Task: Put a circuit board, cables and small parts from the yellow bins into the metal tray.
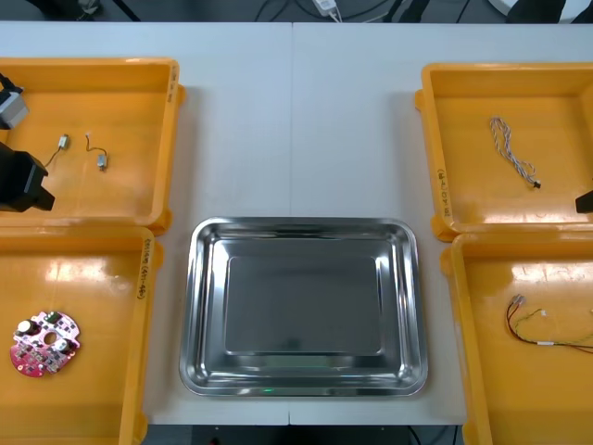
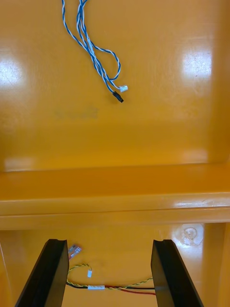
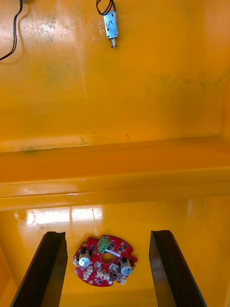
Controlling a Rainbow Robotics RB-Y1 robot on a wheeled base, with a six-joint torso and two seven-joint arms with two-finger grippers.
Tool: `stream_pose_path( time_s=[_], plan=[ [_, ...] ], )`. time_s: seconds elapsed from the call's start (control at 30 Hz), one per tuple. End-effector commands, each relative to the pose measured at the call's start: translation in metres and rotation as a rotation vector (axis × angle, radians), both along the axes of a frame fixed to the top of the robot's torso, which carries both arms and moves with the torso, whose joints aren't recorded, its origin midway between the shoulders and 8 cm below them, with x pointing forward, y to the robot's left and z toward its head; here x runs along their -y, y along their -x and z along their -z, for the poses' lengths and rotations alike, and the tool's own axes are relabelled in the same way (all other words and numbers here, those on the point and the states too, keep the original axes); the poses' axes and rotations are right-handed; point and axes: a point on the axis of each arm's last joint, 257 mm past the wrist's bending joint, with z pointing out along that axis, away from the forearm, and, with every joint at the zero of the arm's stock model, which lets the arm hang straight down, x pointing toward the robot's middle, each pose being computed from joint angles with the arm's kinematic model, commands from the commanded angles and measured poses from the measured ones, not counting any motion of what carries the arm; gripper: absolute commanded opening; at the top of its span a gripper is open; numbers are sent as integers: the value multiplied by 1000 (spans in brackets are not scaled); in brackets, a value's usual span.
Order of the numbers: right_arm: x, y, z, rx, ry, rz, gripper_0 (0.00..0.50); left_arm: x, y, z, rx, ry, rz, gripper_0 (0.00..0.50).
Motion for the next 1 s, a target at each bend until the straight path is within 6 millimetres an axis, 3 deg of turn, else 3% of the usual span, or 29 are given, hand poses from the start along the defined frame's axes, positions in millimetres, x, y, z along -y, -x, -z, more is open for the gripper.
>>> stream_pose_path(
  time_s=[0.03, 1.0],
  plan=[
    [-4, -3, -11, 36, -38, 37, 500, 1, 0, -7, 29, 8, -4, 500],
    [-4, -3, -11, 36, -38, 37, 500, 1, 0, -7, 29, 8, -4, 500]
  ],
)
